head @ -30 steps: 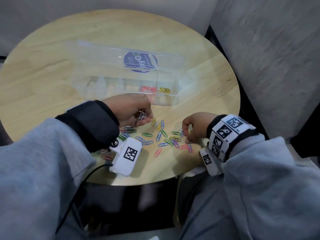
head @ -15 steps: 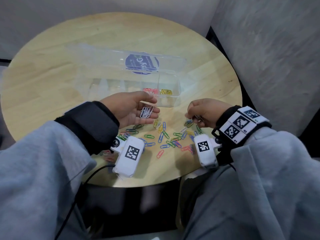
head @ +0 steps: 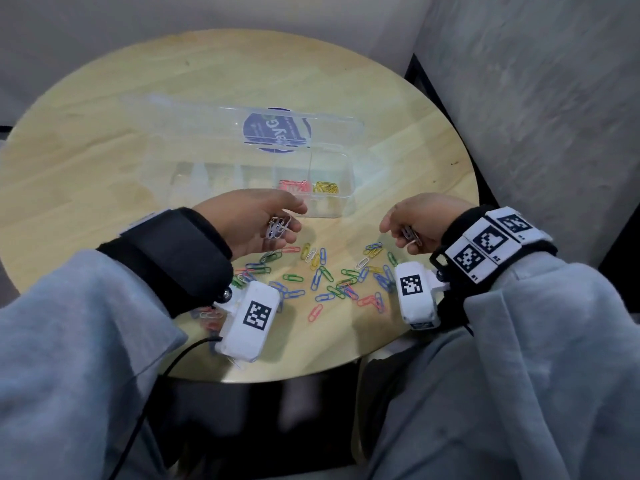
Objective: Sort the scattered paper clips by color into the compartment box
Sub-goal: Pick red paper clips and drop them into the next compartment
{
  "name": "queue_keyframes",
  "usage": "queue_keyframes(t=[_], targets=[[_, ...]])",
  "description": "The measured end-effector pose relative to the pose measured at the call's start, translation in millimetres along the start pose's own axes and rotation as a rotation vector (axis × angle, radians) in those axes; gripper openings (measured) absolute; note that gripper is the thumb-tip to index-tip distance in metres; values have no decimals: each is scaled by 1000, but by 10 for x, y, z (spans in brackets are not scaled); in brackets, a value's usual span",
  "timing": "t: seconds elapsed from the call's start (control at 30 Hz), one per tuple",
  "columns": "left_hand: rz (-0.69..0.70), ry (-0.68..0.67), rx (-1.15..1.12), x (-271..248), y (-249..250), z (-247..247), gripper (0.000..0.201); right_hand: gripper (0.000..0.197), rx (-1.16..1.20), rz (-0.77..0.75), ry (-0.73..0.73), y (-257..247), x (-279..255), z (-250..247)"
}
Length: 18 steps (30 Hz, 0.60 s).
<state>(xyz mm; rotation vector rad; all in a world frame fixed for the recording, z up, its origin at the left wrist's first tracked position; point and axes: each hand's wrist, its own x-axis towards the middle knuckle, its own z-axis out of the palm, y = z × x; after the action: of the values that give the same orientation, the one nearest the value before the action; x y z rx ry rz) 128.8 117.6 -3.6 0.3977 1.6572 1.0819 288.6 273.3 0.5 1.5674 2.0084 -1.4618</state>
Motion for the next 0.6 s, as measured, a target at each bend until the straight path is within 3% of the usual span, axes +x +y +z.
queue_keyframes(t=[0.07, 0.2, 0.3, 0.47, 0.6], targets=[[-3, 36, 241, 27, -30, 15, 10, 14, -231, 27, 26, 14, -29, -14], [-24, 1, 542, 96, -116, 37, 21, 36, -576, 34, 85, 88, -71, -33], [-7, 20, 592, 135, -138, 104, 23, 37, -681, 90, 100, 193, -71, -37], [99, 97, 875, 145, -153, 243, 11, 35, -788, 191, 72, 335, -104, -47], [124, 147, 1066, 190, -147, 328, 7, 43, -848, 172, 91, 375, -74, 46]])
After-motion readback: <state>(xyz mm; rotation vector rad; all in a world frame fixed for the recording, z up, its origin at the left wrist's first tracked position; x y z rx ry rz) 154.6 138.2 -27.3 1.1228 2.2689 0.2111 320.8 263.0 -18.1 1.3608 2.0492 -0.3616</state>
